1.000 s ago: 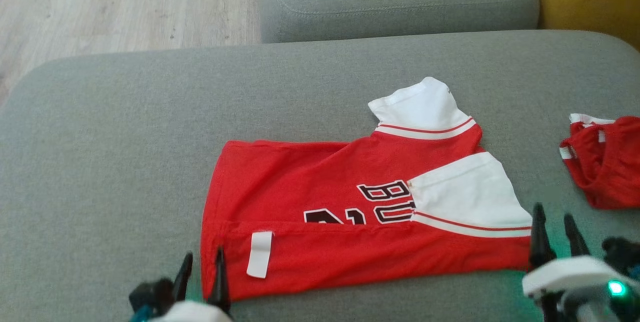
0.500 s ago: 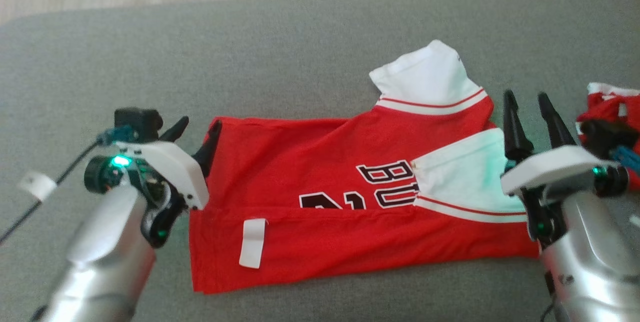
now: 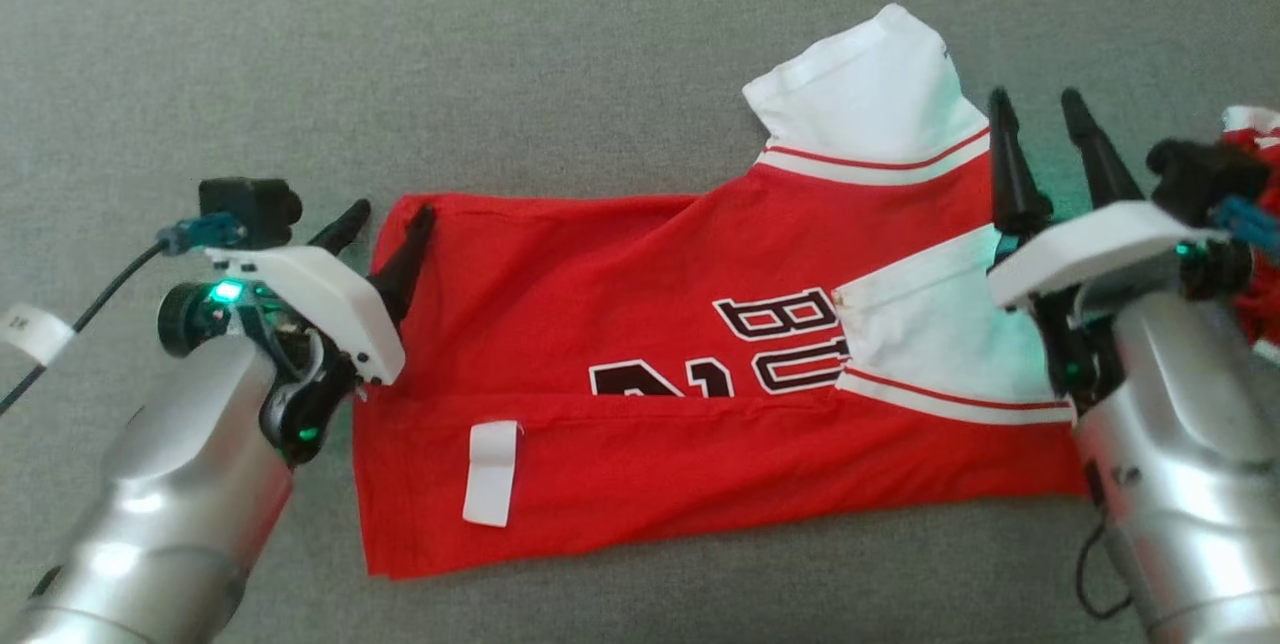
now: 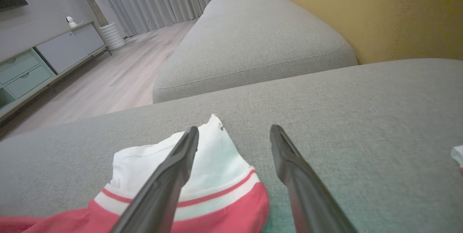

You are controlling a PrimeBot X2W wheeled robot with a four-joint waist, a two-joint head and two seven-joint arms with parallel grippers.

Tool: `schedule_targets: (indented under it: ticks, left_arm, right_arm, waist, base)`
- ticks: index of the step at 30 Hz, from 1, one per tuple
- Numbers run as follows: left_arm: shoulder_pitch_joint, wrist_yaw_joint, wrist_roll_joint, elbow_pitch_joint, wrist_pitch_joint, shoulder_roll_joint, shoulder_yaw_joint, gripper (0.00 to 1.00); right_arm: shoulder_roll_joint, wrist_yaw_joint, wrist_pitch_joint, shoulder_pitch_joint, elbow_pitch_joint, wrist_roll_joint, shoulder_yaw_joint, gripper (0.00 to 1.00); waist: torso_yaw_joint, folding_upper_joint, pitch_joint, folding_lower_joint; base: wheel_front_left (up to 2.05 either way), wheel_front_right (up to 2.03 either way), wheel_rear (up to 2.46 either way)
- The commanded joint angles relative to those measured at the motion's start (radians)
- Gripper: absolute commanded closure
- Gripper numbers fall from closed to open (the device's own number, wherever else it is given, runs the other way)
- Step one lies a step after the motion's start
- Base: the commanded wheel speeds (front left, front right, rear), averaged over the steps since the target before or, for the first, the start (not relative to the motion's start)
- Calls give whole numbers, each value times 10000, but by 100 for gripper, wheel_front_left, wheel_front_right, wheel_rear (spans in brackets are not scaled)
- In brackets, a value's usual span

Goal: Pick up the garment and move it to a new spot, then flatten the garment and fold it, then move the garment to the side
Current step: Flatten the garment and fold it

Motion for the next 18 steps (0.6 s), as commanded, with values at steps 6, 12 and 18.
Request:
schedule_targets:
  ticks: [6, 12, 18]
  left_arm:
    - [-795, 16, -477, 95, -298, 176, -689, 2]
    - [-1044, 16, -649, 343, -555, 32, -1586, 100]
    - [-1715, 147, -70, 1084, -2424, -256, -1473, 100]
  right_arm:
    - [-248, -9, -17, -1122, 238, -136, 462, 0]
    - [-467, -9, 653, -2329, 1228, -537, 525, 0]
    - [-705, -9, 1675, -3514, 2468, -891, 670, 0]
  waist:
    - [137, 0, 377, -2]
    - [421, 0, 694, -2]
    - [1115, 0, 957, -2]
  base:
    - [0, 0, 0]
    - [0, 0, 0]
    - [0, 0, 0]
